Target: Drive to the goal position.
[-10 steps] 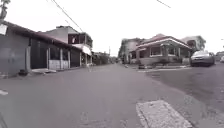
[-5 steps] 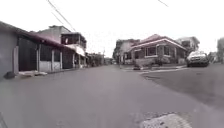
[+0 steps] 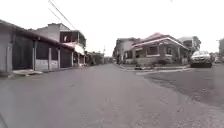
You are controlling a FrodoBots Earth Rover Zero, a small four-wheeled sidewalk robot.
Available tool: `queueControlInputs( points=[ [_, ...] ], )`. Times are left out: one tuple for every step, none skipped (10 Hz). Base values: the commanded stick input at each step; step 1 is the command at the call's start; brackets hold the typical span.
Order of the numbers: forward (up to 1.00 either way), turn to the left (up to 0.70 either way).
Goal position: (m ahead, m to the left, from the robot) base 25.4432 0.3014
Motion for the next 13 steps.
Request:
queueControlInputs(
  points=[
    [1.0, 0.0],
    [1.0, 0.0],
    [1.0, 0.0],
    [1.0, 0.0],
    [1.0, 0.0],
    [1.0, 0.0],
    [1.0, 0.0],
    [1.0, 0.0],
    [1.0, 0.0],
    [1.0, 0.0],
    [1.0, 0.0],
    [1.0, 0.0],
    [1.0, 0.0]
  ],
)
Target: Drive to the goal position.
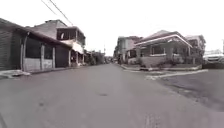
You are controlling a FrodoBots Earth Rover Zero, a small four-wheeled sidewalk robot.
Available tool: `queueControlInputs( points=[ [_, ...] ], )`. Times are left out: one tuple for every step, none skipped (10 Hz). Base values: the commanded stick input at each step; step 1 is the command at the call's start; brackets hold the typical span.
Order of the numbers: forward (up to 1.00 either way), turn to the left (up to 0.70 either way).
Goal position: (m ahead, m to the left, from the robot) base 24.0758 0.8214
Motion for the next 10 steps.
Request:
queueControlInputs(
  points=[
    [1.0, 0.0],
    [1.0, 0.0],
    [1.0, 0.0],
    [1.0, 0.0],
    [1.0, 0.0],
    [1.0, 0.0],
    [1.0, 0.0],
    [1.0, 0.0],
    [1.0, 0.0],
    [1.0, 0.0]
  ],
)
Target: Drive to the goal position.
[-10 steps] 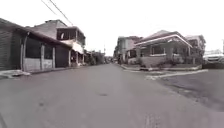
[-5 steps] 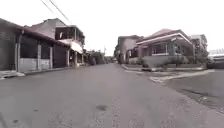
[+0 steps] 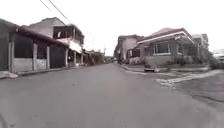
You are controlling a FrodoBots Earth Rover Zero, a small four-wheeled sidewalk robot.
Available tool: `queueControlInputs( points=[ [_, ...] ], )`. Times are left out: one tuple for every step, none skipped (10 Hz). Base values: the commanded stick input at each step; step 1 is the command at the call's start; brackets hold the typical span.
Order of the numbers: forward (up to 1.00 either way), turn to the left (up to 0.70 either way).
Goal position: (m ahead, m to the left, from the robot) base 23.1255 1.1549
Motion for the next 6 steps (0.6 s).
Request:
queueControlInputs(
  points=[
    [1.0, 0.0],
    [1.0, 0.0],
    [1.0, 0.0],
    [1.0, 0.0],
    [1.0, 0.0],
    [1.0, 0.0]
  ],
)
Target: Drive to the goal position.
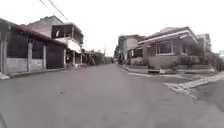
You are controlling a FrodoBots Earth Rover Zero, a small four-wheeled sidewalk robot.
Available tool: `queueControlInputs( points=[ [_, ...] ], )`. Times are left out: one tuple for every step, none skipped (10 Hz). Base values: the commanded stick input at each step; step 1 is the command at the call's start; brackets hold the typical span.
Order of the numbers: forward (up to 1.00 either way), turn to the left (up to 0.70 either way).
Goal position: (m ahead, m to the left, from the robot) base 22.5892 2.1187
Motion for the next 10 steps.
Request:
queueControlInputs(
  points=[
    [1.0, 0.0],
    [1.0, 0.0],
    [1.0, 0.0],
    [1.0, 0.0],
    [1.0, 0.0],
    [1.0, 0.0],
    [1.0, 0.0],
    [1.0, 0.0],
    [1.0, 0.0],
    [1.0, 0.0]
  ],
)
